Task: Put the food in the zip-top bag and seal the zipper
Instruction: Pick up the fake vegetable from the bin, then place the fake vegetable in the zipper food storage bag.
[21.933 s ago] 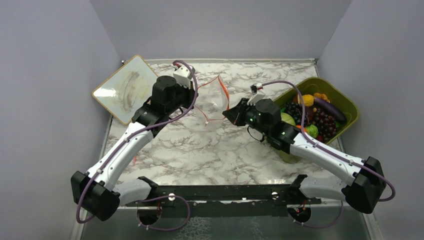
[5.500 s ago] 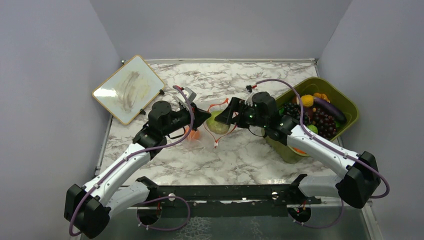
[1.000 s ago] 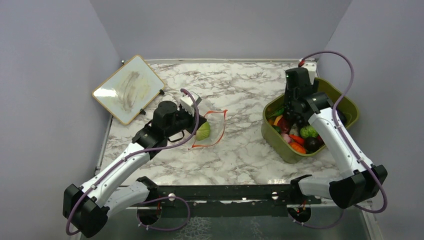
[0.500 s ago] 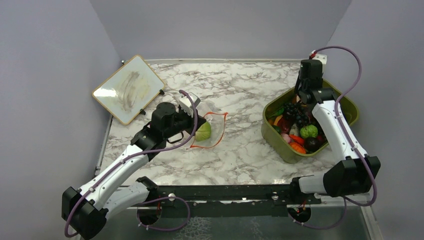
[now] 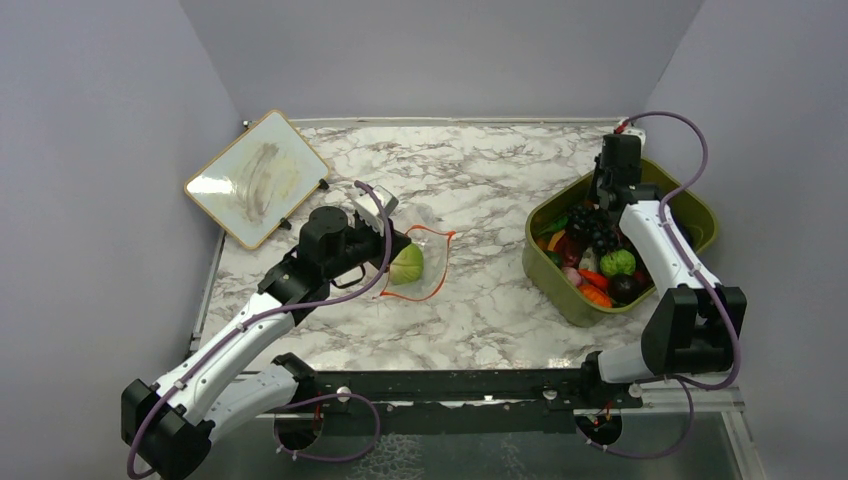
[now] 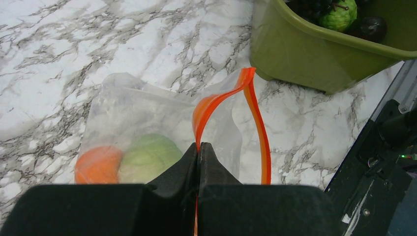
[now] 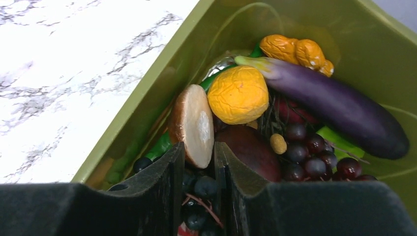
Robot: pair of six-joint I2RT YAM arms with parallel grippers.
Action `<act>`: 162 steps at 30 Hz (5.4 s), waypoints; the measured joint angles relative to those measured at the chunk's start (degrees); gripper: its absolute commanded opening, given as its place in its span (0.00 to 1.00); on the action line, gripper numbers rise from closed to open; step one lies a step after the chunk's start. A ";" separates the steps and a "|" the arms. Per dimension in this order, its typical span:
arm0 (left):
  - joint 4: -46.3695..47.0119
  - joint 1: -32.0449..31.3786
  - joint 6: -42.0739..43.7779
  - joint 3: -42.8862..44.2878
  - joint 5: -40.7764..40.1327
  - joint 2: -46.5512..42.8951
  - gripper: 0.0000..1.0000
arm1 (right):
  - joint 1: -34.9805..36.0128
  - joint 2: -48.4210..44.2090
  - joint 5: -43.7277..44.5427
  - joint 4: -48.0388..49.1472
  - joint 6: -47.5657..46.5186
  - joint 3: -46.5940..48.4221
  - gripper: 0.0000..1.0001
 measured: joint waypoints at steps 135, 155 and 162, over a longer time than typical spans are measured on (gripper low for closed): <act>-1.81 0.00 -13.97 5.53 -2.95 4.96 0.00 | 46.75 -12.63 -35.95 41.05 -2.60 -25.42 0.06; -4.50 0.00 -11.43 5.64 -5.55 4.17 0.00 | 48.13 4.09 -36.96 50.27 -32.06 -18.23 0.28; -4.61 0.00 -11.17 5.62 -6.64 4.07 0.00 | 48.87 4.09 -35.76 50.14 -34.38 -18.36 0.53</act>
